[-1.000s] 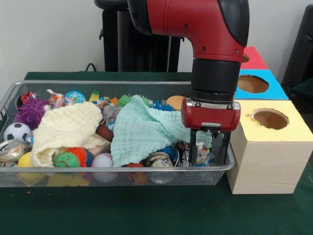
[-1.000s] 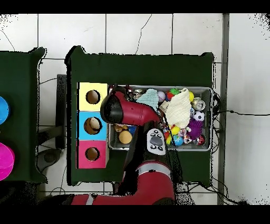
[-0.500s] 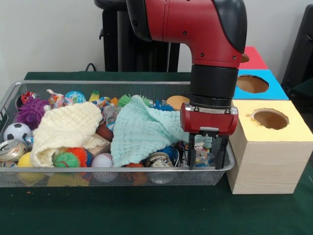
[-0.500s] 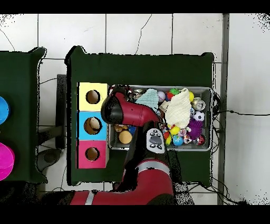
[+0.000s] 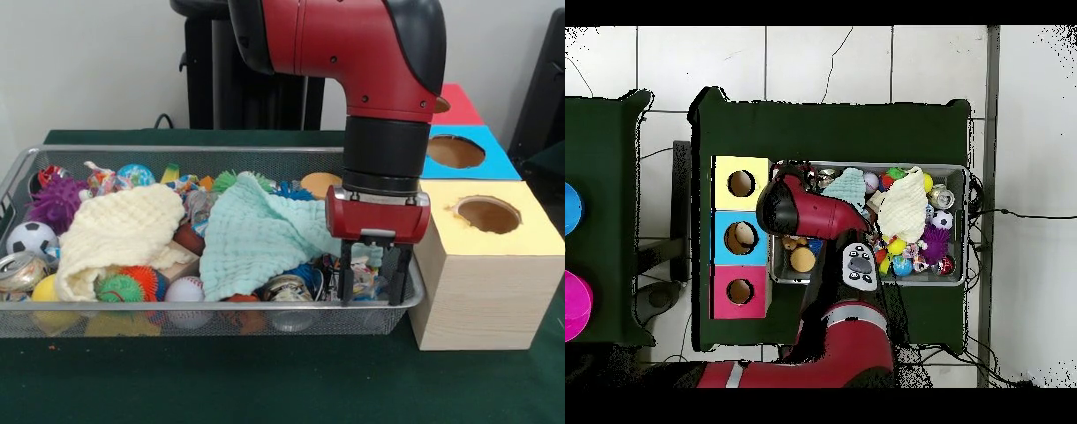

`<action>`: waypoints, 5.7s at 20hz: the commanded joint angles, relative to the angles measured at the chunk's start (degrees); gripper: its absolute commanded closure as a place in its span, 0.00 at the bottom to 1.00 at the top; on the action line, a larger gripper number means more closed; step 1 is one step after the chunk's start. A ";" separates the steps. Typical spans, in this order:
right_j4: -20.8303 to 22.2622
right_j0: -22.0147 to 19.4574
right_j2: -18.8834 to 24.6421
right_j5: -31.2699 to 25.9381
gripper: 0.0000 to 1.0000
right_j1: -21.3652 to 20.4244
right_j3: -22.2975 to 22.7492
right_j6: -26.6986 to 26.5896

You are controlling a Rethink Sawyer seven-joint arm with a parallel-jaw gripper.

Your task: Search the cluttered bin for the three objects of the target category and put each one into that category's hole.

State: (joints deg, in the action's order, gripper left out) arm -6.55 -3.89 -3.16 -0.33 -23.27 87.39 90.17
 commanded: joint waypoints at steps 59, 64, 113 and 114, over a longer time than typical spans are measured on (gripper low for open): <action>-3.82 0.18 4.28 5.66 0.00 0.50 11.14 15.01; -4.38 -1.30 6.45 4.49 0.00 -0.92 11.19 15.07; -3.90 -1.74 4.41 12.02 1.00 13.92 0.24 10.19; -4.02 -1.82 4.56 11.50 1.00 13.74 0.42 10.24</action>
State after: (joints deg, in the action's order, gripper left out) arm -9.72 -4.35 -1.13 10.20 -18.89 91.92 90.18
